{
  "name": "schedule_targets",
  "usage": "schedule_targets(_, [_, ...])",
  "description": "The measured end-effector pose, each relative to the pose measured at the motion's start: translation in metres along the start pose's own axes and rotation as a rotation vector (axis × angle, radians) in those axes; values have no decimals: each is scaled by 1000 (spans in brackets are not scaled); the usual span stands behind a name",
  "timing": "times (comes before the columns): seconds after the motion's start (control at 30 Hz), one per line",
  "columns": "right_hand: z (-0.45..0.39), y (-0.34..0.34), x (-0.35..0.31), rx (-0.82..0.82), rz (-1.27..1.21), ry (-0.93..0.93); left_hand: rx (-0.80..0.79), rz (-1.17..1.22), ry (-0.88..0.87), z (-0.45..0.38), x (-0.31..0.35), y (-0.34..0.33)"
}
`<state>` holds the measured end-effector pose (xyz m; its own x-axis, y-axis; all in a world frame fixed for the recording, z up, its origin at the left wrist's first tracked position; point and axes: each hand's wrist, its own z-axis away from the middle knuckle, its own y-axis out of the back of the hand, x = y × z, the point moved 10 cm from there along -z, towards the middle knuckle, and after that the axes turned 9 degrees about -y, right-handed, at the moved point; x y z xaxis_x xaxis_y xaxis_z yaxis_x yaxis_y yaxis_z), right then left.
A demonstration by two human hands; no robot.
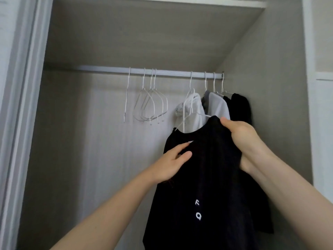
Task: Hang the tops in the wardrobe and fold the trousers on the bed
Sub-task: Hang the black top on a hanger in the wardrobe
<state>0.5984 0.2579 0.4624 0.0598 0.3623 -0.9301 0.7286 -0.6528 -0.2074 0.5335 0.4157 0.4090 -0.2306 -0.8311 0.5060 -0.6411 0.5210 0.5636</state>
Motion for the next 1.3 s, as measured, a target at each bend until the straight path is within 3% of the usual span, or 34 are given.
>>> schedule_targets(0.23, [-55, -60, -43, 36, 9, 152, 16, 223, -45, 12, 59, 8])
schedule_targets(0.37, [-69, -97, -72, 20, 78, 256, 71, -45, -77, 8, 57, 18])
schedule_targets(0.5, [-87, -114, -95, 66, 225, 320, 333, -288, -7, 10, 29, 51])
schedule_targets(0.6, [-106, -114, -106, 128, 371, 337, 430, -392, 5, 18, 13, 66])
schedule_targets(0.77, [-132, -125, -117, 187, 535, 373, 522, -256, 14, 21, -13, 93])
schedule_targets(0.9, [-144, -126, -113, 202, 623, 333, 514, -30, 61, 24, -28, 94])
schedule_targets(1.03, [-149, -124, -102, 209, 763, 321, 476, 29, 74, 26, -37, 84])
schedule_targets(1.17, [-151, -118, -105, 272, 799, 338, 437, -42, 52, 28, -41, 72])
schedule_targets(1.3, [-152, -118, -103, 287, 848, 335, 262, -284, 57, 31, -43, 51])
